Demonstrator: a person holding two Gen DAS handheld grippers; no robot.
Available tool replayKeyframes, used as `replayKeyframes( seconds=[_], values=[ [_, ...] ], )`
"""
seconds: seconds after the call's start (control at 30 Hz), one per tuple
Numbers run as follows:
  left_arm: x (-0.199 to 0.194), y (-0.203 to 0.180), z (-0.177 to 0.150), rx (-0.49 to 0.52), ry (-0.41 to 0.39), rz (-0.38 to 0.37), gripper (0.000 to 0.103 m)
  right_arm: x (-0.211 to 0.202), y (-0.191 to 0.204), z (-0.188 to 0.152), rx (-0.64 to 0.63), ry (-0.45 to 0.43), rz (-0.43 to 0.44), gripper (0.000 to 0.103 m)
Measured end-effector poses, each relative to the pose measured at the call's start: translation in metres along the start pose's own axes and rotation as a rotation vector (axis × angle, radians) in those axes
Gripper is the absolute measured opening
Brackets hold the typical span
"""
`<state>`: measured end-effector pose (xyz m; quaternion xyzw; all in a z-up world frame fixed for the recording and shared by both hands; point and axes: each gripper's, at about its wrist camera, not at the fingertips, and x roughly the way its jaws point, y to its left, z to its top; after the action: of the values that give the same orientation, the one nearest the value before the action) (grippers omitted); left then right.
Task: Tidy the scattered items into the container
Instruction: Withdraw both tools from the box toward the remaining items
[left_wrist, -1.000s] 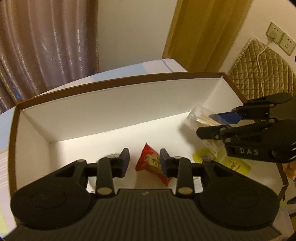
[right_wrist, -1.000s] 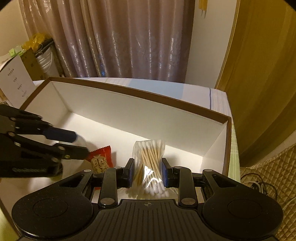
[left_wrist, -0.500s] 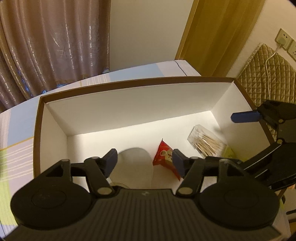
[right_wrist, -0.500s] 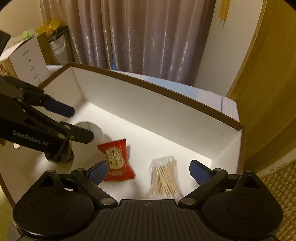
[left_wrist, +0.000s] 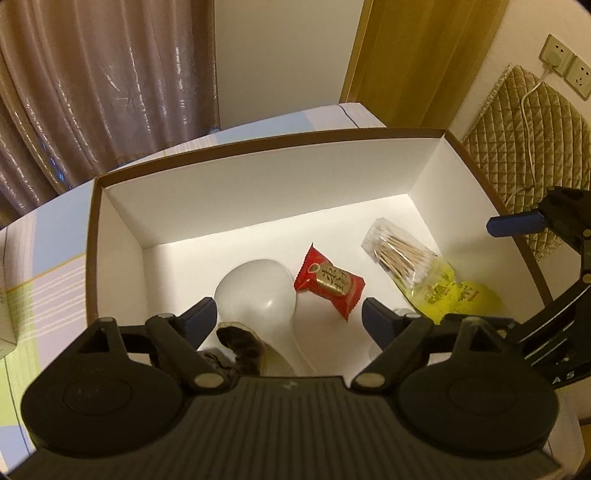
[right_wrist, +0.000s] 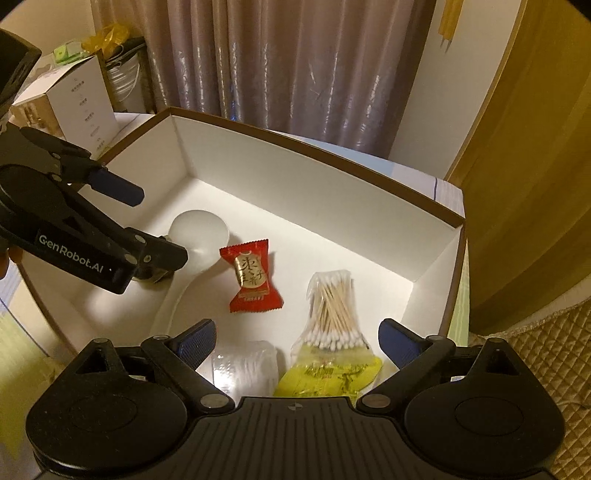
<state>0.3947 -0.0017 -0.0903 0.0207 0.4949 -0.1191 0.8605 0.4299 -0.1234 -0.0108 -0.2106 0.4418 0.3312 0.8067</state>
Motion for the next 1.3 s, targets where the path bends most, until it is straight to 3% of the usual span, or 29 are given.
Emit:
replayKeyframes(
  seconds=[0.67, 1.03, 1.3],
  values=[
    [-0.086, -0.021, -0.034, 0.049, -0.109, 0.021, 0.084, -0.065, 0.005, -0.028, 0.096, -0.091, -0.012, 0.099],
    [-0.149, -0.012, -0.105, 0.088, -0.19, 0.022, 0.082, -0.12, 0.012, -0.076, 0.168, -0.203, 0.014, 0.099],
    [-0.158, -0.008, -0.167, 0.144, -0.169, 0.013, 0.078, -0.139, 0.02, -0.113, 0.211, -0.232, 0.052, 0.099]
  ],
)
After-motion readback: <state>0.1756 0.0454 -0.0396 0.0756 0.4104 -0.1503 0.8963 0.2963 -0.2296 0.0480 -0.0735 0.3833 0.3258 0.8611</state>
